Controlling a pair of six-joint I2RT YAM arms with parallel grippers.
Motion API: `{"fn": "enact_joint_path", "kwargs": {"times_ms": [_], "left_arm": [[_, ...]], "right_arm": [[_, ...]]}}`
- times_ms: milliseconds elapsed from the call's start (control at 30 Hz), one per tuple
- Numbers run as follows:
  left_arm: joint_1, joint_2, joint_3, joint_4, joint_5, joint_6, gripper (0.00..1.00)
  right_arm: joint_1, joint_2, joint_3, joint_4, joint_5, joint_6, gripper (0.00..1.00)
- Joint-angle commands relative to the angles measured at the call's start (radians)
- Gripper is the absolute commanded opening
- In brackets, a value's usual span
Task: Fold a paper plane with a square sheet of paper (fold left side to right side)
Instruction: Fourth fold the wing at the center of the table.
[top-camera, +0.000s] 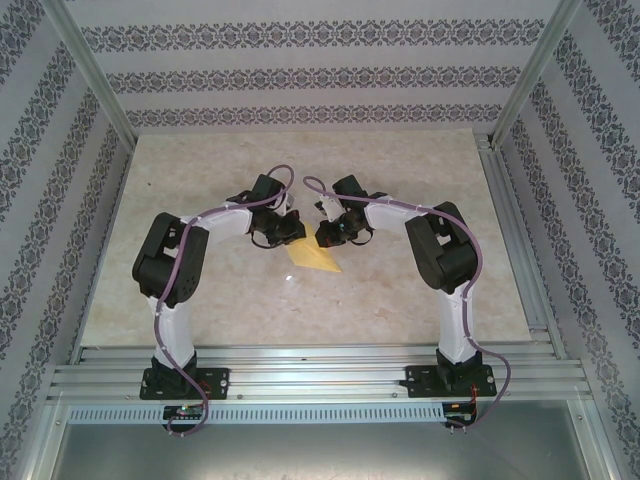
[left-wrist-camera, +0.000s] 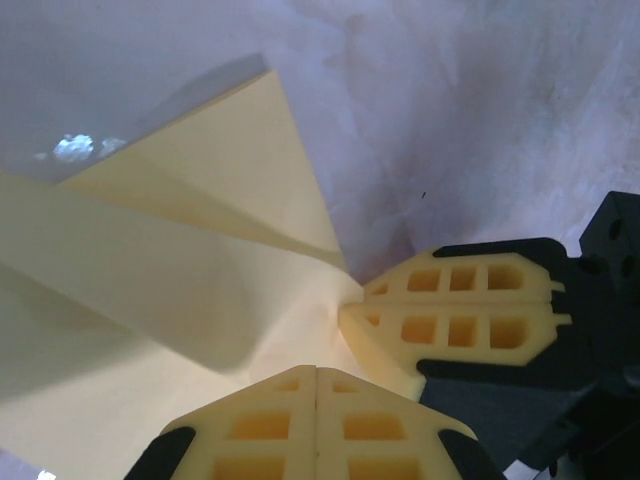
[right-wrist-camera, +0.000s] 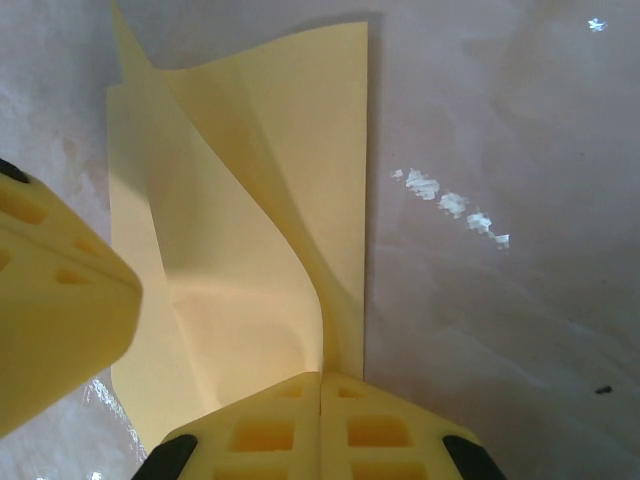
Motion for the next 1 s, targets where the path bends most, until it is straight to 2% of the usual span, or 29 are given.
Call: {"fn": "enact_joint_path", "kwargs": {"times_ms": [0,400,900,967], "left_arm": [[-0.016,0.033,0.049,0.047,0.019,-0.015,0.04],[-0.038,0.122,0.113,-0.011,-0.021,0.019,0.03],[-0.039,0.150,0.041,-0.035,-0.091,0.052,0.02],[-0.037,0.155,0.036,-0.037,-0.105,0.054,0.01]], "right_arm": [[0.016,-0.004,-0.014,-0.028,0.020,-0.004,0.00],[0.022,0.010,0.007,-0.048,0.030,-0.011,0.00],[0.021,-0.004,0.018,-0.050,0.020,0.006,0.00],[0.017,-0.026,0.018,-0.052,0.017,0.014,0.03]]}}
